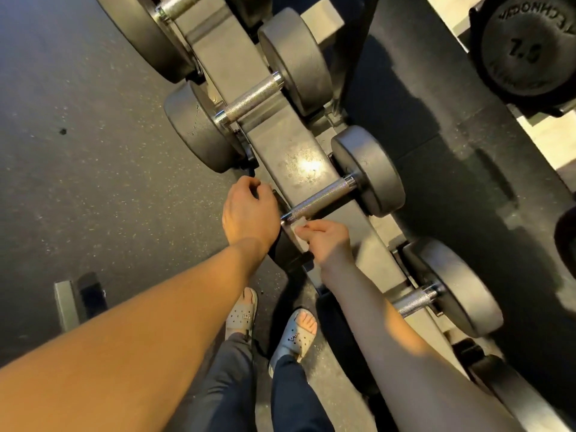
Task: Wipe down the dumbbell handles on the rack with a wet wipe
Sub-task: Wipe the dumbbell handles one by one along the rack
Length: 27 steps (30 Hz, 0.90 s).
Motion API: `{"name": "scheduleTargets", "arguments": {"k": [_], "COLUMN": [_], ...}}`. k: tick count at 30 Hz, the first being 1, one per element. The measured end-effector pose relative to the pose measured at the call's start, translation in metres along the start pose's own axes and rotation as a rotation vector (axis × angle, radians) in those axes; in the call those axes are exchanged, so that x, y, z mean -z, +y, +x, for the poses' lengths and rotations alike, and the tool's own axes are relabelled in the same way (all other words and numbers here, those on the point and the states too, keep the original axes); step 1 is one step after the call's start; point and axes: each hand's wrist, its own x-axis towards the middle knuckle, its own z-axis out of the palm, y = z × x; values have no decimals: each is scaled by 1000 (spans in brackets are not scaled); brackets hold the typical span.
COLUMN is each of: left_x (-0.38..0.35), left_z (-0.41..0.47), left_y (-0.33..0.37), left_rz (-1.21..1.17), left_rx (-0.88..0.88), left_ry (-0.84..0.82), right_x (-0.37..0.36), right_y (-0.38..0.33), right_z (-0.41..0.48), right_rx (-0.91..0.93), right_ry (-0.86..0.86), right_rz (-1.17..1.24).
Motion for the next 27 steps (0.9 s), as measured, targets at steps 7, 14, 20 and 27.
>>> {"name": "scheduleTargets", "arguments": {"k": [7,14,20,27], "left_x": [-2,-2,-3,-2], "left_z": [2,1,2,1], "left_y": [-1,0,1,1], "left_rz": [12,5,39,35], "left_rx": [3,5,0,10], "left_ry": [18,22,35,42], "right_x": [-3,6,-2,11], "right_y": [-23,-30,-6,-28], "right_z": [9,-16,-20,-11], "right_rx": [-361,75,444,810], "right_ry": [-74,163,202,331], "right_rz": [945,861,-143,-603]}}
